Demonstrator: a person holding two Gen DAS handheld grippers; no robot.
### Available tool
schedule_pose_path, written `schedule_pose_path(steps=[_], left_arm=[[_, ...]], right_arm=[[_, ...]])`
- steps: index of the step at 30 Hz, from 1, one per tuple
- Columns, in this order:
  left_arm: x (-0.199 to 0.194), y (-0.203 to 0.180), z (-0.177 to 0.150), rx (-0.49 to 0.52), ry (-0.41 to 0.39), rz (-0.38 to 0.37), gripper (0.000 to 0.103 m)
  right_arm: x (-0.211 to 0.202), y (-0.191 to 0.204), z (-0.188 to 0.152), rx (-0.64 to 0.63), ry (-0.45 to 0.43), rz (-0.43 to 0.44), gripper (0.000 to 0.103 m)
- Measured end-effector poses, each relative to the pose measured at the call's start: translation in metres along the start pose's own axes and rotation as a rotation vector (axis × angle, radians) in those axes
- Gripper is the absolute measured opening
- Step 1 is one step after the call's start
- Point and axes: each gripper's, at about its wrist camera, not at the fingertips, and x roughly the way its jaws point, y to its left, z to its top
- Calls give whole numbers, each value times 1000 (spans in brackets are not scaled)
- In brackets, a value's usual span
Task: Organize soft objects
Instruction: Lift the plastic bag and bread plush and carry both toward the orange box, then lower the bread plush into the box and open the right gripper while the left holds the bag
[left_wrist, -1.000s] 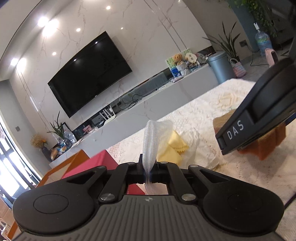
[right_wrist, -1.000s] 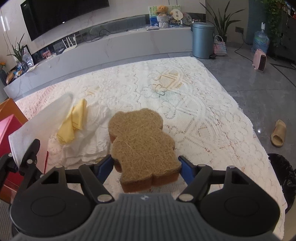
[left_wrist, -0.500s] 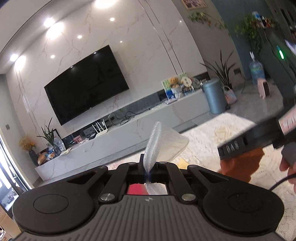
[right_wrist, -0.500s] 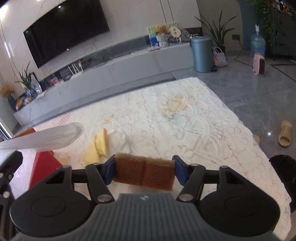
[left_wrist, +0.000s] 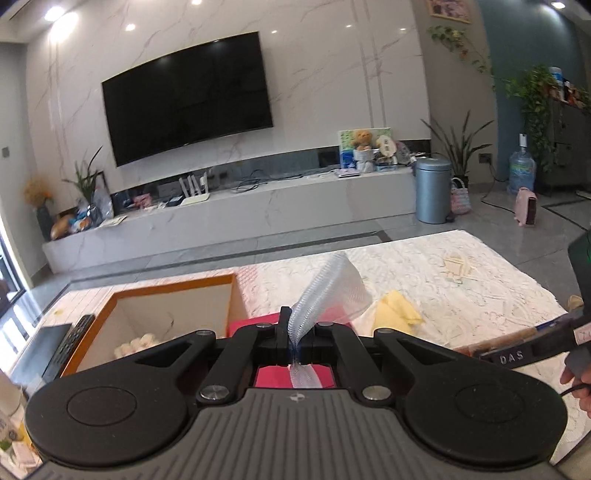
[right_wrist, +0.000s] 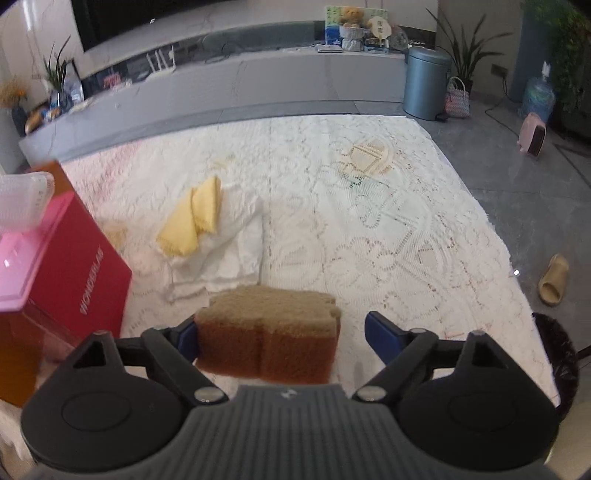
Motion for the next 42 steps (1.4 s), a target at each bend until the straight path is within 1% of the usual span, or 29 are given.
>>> schedule_pose_path(steps=[1,2,3,6,7,8,9,10,12,13,16,19,22,25,28,31,36,39,42], left_arm=[[-1,2,-1,-5,3,5,2],[-3,2,-2,-8,6,6,2],[-3,2,-2,-11,7,3,2],[-5,2,0,-15,7,-6,2],[-6,2,0,-13,8,-8,2],[-6,2,0,-12,10,-9,2],[-6,1,0,-12,14,-10,2],[-7,1,0,-13,15,-14,2],[-7,1,0,-12,17,-17,2],[-8,1,0,-10,16,-17,2],[-11,3,1,-10,10,-13,2],[-14,9,5,-16,2,-7,2],[-17,18,8,-24,-5,-1,2],[-20,30,15,-25,-13,-4,2],[-24,45,27,-3,-35,1,2],[-28,69,39,-14,-52,8,2],[-32,121,50,-105,-42,-9,2],[-33,154,45,-160,-34,-1,2],[-27,185,34,-226,-10,-2,2]], right_arm=[[3,0,0,-2,14,2,89],[6,0,-1,-5,30,-2,92],[10,2,-2,-14,49,-10,92],[31,11,-10,-88,144,-80,92],[37,13,-14,-114,171,-105,90],[44,14,-16,-128,195,-133,82],[47,12,-18,-118,206,-127,79],[46,10,-19,-105,200,-100,75],[39,11,-18,-136,180,-130,75],[34,11,-18,-147,164,-146,75],[15,2,-13,-97,100,-112,75],[-4,-3,-7,-71,45,-132,75],[-23,-3,-1,-41,-23,-108,75],[-45,5,6,-38,-111,-51,75],[-72,16,16,-28,-243,-17,75],[-99,29,22,-23,-335,51,75],[-126,62,31,-51,-428,156,75],[-138,82,36,-15,-497,195,75],[-148,102,41,27,-538,267,75]])
